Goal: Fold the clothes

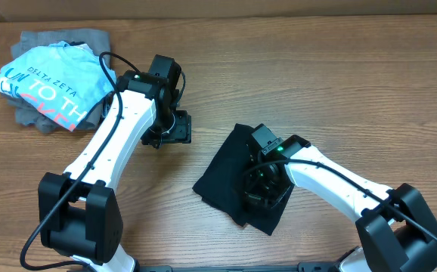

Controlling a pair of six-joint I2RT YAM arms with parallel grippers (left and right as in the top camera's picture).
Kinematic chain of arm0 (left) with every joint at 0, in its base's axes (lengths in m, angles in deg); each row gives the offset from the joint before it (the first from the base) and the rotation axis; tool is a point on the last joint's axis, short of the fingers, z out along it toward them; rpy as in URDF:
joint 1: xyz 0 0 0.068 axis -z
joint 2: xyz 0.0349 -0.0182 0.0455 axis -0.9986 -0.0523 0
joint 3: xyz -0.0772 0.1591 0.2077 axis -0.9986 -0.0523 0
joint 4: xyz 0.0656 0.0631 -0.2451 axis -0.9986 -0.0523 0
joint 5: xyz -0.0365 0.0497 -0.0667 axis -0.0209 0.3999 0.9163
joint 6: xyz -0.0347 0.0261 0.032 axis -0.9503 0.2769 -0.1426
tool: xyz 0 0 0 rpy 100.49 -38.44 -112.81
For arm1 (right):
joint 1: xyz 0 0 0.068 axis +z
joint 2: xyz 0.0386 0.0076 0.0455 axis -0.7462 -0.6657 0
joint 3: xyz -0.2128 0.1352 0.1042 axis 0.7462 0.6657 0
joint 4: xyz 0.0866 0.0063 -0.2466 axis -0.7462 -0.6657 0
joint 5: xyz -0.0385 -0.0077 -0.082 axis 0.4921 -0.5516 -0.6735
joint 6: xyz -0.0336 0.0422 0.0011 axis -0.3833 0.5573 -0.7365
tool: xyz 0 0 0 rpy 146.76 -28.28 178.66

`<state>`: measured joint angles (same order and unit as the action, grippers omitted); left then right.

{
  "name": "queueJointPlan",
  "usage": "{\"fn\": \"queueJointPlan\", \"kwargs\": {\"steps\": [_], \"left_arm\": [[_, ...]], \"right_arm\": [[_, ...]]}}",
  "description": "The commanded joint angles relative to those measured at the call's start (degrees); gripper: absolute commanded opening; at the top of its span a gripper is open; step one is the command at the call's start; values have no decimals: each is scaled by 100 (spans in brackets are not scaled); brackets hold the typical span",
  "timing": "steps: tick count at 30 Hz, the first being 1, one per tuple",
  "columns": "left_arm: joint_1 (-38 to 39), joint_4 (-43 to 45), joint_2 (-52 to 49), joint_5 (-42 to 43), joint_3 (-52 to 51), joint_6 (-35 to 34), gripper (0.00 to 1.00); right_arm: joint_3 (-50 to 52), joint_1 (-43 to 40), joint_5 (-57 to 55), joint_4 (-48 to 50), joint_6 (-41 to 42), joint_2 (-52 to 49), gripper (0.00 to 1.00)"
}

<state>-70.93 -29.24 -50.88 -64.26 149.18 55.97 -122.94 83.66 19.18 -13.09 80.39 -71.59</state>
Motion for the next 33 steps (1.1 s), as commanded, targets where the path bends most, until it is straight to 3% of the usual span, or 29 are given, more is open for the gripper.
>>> {"fn": "queueJointPlan", "kwargs": {"steps": [1,5,10,19,27,28,32,33], "left_arm": [[17,-26,-24,-39,125,243,69],[20,-9,-24,-42,125,258,70],[20,52,-24,-44,125,258,71],[37,72,-24,-42,116,291,73],[46,76,-24,-44,83,326,74],[46,81,-24,-44,83,326,74],[46,87,-26,-44,83,323,74],[46,87,-26,-44,83,323,74]], "right_arm": [[-238,-157,-313,-470,-356,229,4],[-857,-254,-1606,-1661,-734,262,4],[-1058,-254,-2369,-2297,-767,260,4],[-603,-507,-3095,-1888,-566,247,4],[13,-1690,-2979,-1036,-433,247,4],[20,-1816,-2924,-964,-551,247,7],[11,-2059,-2918,-820,-940,249,56],[2,-2100,-2983,-826,-935,249,58]]}}
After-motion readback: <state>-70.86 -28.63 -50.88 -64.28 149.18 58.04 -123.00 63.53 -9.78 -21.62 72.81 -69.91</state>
